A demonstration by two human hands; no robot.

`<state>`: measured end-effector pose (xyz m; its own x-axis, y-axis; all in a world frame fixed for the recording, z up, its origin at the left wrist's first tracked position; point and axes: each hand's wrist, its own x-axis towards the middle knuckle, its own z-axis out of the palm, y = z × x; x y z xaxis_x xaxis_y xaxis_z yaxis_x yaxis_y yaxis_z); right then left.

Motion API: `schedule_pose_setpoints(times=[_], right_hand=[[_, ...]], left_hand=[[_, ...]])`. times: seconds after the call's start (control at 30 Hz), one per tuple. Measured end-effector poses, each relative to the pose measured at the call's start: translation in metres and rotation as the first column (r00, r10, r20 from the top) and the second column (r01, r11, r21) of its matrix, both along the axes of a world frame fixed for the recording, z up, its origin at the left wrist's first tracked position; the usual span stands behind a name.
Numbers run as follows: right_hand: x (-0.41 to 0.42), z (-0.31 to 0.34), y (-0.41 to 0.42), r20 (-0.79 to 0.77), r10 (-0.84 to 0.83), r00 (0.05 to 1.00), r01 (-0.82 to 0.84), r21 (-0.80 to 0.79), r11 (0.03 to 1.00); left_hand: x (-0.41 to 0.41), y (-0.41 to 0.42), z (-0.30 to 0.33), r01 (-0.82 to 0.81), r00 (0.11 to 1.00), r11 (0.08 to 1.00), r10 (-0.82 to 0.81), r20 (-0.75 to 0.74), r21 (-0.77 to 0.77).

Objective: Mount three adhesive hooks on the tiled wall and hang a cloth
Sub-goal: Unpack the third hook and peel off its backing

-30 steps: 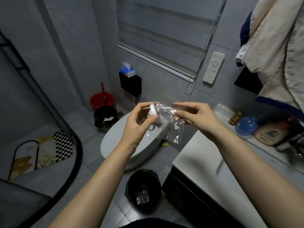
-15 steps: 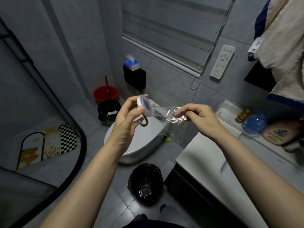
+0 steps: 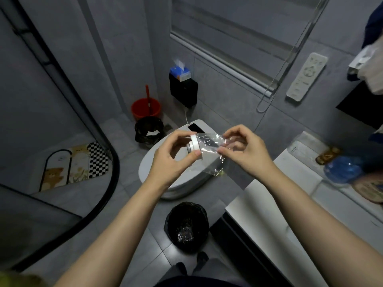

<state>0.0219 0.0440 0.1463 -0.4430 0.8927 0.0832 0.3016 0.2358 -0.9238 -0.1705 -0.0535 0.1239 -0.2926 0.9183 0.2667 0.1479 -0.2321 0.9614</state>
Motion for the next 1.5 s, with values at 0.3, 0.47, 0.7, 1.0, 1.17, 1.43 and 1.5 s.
schedule_pose_setpoints(times=[0.3, 0.47, 0.7, 1.0, 1.17, 1.43, 1.5], right_hand=[[-0.035, -0.036, 0.027, -0.237, -0.122, 0.964, -0.042, -0.586, 0.809], [-0.055, -0.064, 0.034, -0.120, -0.067, 0.991, -0.022, -0.623, 0.782], [-0.078, -0.109, 0.037, -0.004, 0.089, 0.996, -0.067, -0.687, 0.723], [-0.101, -0.212, 0.029, 0.279, -0.002, 0.960, 0.181, -0.618, 0.765], [-0.107, -0.294, 0.018, 0.392, -0.081, 0.916, 0.340, -0.656, 0.674], [-0.092, -0.390, 0.010, 0.528, -0.118, 0.841, 0.490, -0.651, 0.580], [-0.085, -0.417, 0.012, 0.577, -0.084, 0.812, 0.499, -0.613, 0.613]], left_hand=[[-0.021, 0.003, -0.033, -0.157, 0.984, 0.982, 0.165, 0.070, -0.107], [-0.034, 0.005, -0.068, -0.219, 0.969, 0.957, 0.236, 0.074, -0.187], [-0.049, -0.004, -0.122, -0.262, 0.937, 0.917, 0.316, 0.149, -0.300], [-0.069, -0.019, -0.200, -0.335, 0.856, 0.832, 0.465, 0.225, -0.443], [-0.062, -0.025, -0.238, -0.286, 0.822, 0.772, 0.502, 0.268, -0.568], [-0.053, -0.026, -0.298, -0.254, 0.770, 0.656, 0.582, 0.262, -0.711], [-0.049, -0.025, -0.318, -0.261, 0.773, 0.619, 0.594, 0.224, -0.741]])
